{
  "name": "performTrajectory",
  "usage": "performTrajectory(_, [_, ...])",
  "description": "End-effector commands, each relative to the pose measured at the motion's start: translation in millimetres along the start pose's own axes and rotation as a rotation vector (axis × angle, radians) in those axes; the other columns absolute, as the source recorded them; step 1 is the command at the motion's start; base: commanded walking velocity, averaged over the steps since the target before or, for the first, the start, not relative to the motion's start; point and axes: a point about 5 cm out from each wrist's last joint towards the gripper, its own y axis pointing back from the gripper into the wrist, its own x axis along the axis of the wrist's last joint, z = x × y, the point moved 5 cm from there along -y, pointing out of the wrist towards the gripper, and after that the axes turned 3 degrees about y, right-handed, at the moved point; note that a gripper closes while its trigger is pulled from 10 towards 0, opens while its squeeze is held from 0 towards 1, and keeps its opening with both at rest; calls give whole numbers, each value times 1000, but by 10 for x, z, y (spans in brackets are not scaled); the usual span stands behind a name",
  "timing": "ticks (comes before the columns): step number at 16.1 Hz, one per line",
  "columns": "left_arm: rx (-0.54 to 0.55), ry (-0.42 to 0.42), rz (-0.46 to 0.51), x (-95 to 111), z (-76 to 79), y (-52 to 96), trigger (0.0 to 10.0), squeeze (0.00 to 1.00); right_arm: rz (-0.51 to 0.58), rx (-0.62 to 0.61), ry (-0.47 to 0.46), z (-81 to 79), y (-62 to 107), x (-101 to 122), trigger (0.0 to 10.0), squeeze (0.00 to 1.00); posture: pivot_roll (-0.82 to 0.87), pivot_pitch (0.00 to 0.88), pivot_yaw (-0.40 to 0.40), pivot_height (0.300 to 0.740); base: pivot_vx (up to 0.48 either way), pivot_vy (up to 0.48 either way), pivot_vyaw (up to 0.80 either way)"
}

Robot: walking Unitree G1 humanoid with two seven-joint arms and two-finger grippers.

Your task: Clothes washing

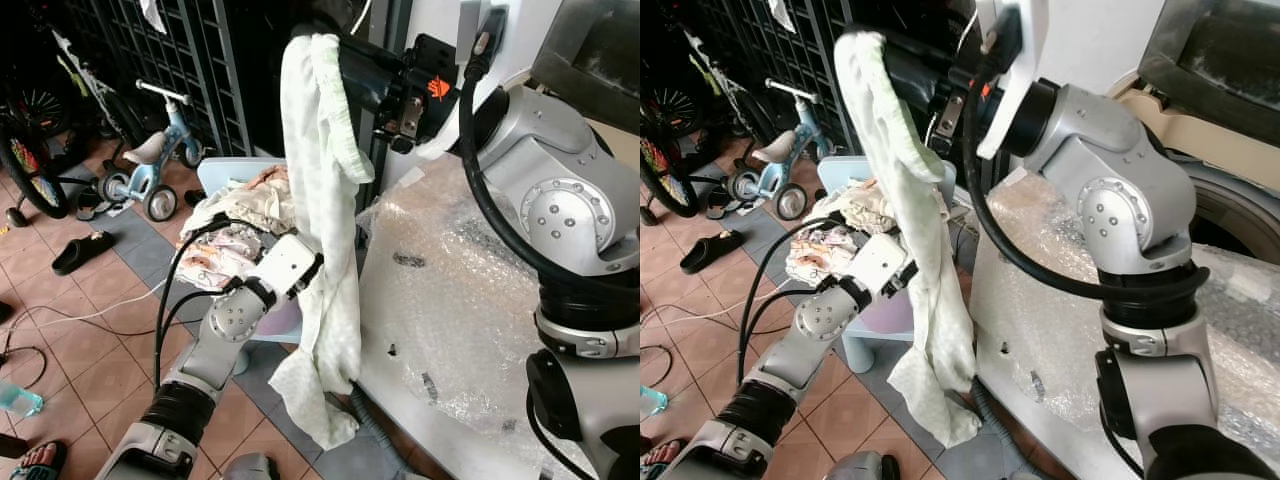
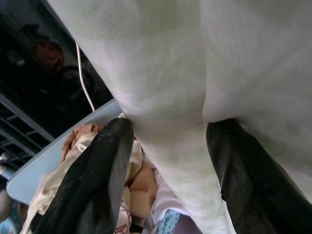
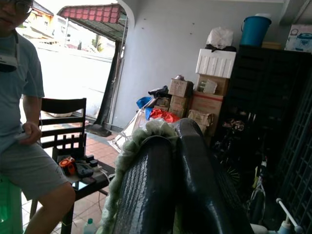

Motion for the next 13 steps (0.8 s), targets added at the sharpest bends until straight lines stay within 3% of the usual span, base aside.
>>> performTrajectory(1, [-24, -1, 18, 0, 33, 14, 0, 0, 18, 26, 19, -56, -2, 90, 0, 0, -75, 0, 53, 740, 0, 0, 0])
performTrajectory(13, [-177, 54, 140, 150, 332, 35, 0, 0, 20, 39, 6, -79, -6, 103, 0, 0, -75, 0, 48, 740, 0, 0, 0])
